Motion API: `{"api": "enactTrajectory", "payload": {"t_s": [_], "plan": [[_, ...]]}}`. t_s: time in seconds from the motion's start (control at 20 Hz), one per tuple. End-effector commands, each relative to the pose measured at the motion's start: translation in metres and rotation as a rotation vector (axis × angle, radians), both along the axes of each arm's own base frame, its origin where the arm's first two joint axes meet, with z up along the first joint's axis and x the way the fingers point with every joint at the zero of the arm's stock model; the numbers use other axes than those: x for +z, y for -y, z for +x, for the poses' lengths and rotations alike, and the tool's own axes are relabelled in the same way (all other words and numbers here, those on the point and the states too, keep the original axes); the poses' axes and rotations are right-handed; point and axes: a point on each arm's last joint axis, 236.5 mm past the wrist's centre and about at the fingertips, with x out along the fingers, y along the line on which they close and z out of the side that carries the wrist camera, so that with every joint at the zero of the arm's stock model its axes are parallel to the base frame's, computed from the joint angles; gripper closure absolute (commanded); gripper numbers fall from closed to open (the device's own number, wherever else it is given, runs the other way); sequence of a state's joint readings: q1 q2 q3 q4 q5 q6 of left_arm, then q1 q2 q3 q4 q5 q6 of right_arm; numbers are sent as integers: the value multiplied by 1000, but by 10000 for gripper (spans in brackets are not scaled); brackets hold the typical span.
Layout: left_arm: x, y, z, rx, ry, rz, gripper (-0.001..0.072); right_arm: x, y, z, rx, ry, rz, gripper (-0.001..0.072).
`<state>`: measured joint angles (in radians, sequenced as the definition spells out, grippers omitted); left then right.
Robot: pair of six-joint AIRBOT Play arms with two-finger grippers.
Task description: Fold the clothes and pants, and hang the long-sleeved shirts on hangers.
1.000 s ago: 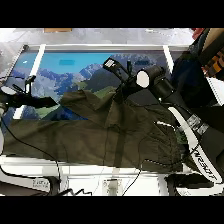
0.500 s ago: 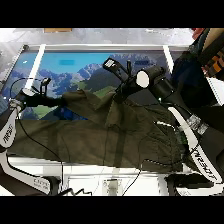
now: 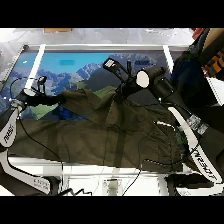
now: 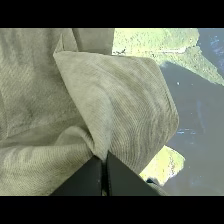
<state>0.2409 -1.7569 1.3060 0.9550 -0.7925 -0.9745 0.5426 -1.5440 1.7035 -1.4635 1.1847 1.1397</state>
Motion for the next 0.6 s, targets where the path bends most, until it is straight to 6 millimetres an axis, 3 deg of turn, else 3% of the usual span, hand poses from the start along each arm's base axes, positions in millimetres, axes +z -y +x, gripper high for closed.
{"api": "enactTrajectory", "payload": {"t_s": [0.0, 0.15, 0.3, 0.4, 0.55], "plan": [[-4, -5, -21, 70, -112, -91, 114, 0, 0, 0, 0, -1, 0, 686], [-5, -36, -34, 233, -189, -174, 113, 0, 0, 0, 0, -1, 0, 686], [-6, -47, -53, 263, -257, -228, 115, 0, 0, 0, 0, 0, 0, 686], [-5, -41, -48, 278, -251, -270, 116, 0, 0, 0, 0, 0, 1, 686], [-12, -10, -34, 288, -257, -379, 117, 0, 0, 0, 0, -1, 0, 686]]}}
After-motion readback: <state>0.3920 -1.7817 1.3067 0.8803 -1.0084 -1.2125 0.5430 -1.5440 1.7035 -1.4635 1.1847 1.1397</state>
